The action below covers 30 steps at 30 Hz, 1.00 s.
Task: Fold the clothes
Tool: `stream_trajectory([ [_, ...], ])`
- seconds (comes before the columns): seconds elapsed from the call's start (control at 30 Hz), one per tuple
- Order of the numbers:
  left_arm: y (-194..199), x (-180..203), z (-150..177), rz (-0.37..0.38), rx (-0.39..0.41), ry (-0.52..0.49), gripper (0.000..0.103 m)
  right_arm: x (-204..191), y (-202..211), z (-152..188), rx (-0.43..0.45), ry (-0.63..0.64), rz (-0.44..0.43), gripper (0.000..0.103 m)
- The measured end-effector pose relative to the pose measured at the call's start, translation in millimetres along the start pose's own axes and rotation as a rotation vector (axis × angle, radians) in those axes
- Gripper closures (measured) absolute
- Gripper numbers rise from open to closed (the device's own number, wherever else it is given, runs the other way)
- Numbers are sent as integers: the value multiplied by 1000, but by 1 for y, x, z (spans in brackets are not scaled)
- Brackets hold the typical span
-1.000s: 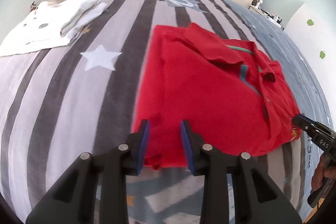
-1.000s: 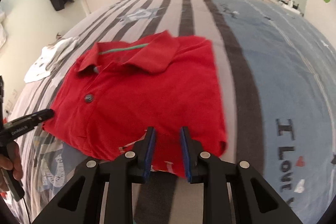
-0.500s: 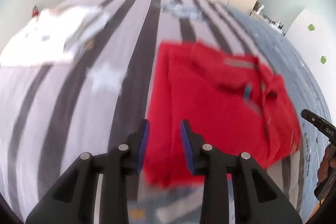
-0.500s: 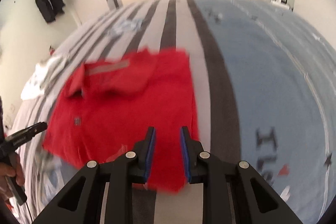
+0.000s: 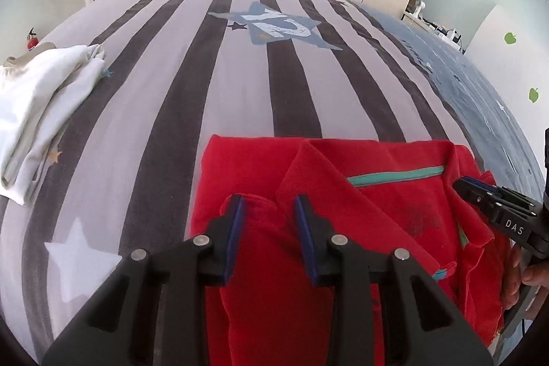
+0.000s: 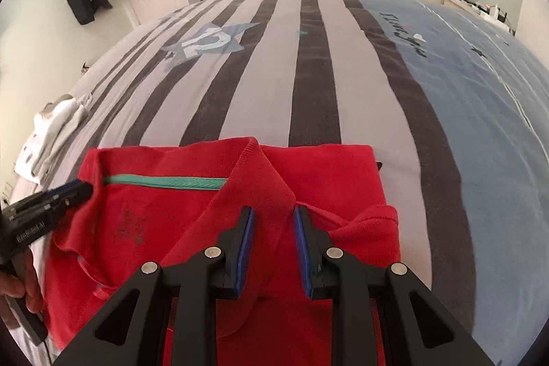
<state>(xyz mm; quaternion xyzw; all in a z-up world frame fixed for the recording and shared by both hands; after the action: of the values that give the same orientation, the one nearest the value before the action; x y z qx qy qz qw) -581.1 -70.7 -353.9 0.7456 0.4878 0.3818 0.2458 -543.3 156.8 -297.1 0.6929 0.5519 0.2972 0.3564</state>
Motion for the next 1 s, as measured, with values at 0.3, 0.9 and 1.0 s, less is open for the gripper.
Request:
stream_trajectory([
  [0.3, 58, -15, 16, -41, 44, 127, 56, 32, 48, 3, 37, -39, 49, 51],
  [0.9, 55, -17, 81, 137, -26, 302, 27, 84, 55, 76, -154, -192, -189, 36],
  [1.0, 47, -10, 80, 143, -47, 270, 27, 82, 50, 73, -161, -189, -222, 35],
])
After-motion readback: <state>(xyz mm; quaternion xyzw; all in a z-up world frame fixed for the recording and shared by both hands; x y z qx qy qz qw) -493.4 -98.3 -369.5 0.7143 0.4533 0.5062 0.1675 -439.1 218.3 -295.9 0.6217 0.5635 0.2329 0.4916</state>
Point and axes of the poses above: each gripper's, at about its wrist camera, not at the fingertips, and y roughly against the way its jaws point, x to its right, z to its underside, the point moved 1 cm from there along -y, roughly the way its jaws point, and after that the axes turned 12 degrees about z, right-handed, at the moved point
